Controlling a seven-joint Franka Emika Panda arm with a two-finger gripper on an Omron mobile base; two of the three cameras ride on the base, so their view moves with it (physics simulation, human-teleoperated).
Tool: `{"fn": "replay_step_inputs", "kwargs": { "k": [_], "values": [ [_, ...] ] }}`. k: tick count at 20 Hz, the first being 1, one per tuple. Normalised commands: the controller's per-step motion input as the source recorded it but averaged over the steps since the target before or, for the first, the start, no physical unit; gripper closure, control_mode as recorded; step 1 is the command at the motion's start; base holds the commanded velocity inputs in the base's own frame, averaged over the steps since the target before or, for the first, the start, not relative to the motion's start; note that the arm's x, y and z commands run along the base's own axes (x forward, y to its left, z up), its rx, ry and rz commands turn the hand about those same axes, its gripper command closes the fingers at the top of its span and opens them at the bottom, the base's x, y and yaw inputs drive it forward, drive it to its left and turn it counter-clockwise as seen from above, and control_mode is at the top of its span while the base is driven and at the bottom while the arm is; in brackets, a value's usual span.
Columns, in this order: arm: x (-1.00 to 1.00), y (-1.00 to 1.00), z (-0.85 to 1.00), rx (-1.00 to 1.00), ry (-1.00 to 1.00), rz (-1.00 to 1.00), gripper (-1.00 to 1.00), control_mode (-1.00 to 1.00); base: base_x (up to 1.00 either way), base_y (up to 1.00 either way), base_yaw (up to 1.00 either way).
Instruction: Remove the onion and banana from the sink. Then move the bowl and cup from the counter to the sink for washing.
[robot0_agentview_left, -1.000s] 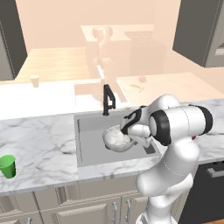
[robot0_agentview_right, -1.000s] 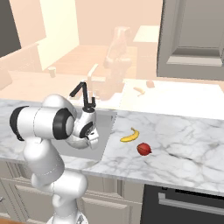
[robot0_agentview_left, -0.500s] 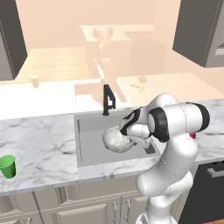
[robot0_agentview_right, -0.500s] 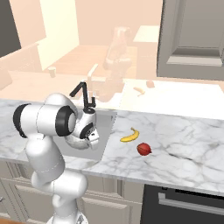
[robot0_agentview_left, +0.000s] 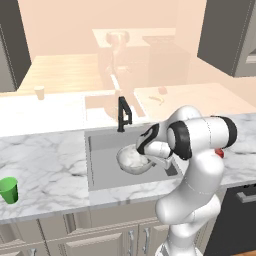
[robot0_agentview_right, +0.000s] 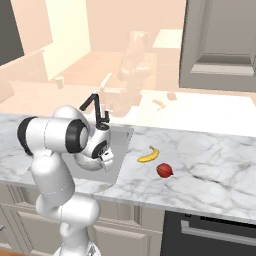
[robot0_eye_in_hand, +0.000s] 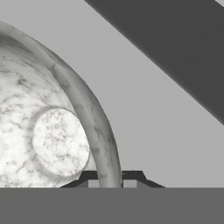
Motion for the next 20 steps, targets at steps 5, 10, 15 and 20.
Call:
{"fn": "replay_step_inputs", "kwargs": {
  "k": [5, 10, 15, 20],
  "values": [
    [0.08, 0.00, -0.07, 0.00, 0.00, 0.00, 1.00, -1.00, 0.00, 0.00, 0.00],
    [0.10, 0.00, -0.09, 0.00, 0.00, 0.00, 1.00, -1.00, 0.00, 0.00, 0.00],
    [0.10, 0.00, -0.09, 0.00, 0.00, 0.00, 1.00, -1.00, 0.00, 0.00, 0.00],
    [0.08, 0.00, -0.08, 0.00, 0.00, 0.00, 1.00, -1.00, 0.00, 0.00, 0.00]
  ]
}}
